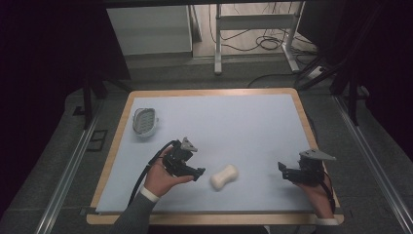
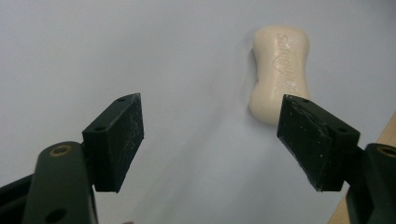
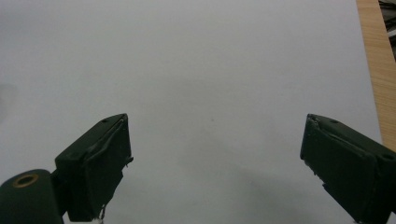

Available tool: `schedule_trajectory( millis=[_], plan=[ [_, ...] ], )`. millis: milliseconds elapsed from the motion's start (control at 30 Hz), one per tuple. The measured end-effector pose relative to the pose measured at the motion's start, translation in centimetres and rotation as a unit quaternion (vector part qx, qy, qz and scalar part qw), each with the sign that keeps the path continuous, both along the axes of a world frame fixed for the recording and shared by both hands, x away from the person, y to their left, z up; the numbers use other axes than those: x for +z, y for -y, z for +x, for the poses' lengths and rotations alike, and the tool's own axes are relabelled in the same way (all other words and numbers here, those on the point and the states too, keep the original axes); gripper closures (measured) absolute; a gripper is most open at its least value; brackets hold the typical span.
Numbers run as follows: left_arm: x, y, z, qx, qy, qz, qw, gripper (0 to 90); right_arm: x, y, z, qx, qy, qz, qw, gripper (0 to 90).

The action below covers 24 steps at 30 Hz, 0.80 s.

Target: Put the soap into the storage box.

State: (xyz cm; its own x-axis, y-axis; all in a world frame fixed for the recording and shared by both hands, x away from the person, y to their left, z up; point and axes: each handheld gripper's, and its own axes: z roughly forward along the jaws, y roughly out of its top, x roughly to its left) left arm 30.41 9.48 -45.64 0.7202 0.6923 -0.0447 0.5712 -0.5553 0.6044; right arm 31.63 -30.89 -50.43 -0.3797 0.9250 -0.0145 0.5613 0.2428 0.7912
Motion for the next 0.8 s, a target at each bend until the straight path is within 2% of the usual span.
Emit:
schedule_trajectory(
  millis=[567,800],
  plan=[
    [-0.5,3.2,0.5,-0.025,-0.008,0.013,0.9996,23.2,0.0,0.1,0.0,0.001,0.000,0.000,1.0000,8.6],
    [-0.8,3.7,0.7,-0.026,-0.013,0.014,0.9995,23.2,0.0,0.2,0.0,-0.001,0.000,0.002,1.0000,8.5]
  ],
)
